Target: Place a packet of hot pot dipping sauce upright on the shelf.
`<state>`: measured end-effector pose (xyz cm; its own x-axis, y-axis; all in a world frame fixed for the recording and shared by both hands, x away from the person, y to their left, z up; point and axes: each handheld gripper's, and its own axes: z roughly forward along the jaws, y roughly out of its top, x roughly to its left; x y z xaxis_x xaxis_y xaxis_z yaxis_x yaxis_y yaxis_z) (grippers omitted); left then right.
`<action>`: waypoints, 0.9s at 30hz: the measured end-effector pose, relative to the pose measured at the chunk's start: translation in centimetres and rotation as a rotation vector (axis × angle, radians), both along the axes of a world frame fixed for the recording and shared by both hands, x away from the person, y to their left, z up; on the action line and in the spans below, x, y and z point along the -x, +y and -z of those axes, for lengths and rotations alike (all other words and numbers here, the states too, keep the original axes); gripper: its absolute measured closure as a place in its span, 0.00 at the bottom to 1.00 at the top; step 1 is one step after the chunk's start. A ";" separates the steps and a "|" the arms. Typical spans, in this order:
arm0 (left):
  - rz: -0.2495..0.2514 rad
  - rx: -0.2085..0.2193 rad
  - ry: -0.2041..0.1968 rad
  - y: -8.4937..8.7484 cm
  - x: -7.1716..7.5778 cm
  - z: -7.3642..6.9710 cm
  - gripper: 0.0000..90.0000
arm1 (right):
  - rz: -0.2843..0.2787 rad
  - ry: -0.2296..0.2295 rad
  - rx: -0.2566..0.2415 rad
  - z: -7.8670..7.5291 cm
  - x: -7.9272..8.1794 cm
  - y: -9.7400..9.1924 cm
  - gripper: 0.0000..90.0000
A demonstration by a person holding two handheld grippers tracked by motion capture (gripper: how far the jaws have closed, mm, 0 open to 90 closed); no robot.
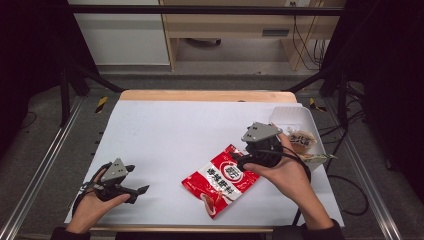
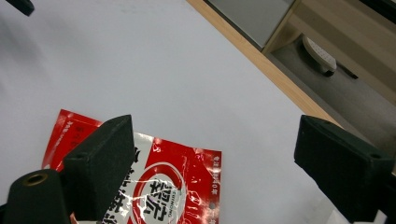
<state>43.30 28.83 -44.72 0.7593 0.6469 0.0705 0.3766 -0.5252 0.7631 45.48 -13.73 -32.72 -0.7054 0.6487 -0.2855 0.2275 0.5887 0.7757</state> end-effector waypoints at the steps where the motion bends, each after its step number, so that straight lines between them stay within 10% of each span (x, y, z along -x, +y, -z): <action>1: -0.001 0.001 0.000 0.0 0.0 0.0 0.13 | 0.010 0.008 -0.006 0.6 0.0 0.2 0.13; 27: 0.011 -0.026 -0.018 -0.6 0.2 0.3 0.12 | 0.307 0.125 -0.064 11.6 1.3 -2.4 0.13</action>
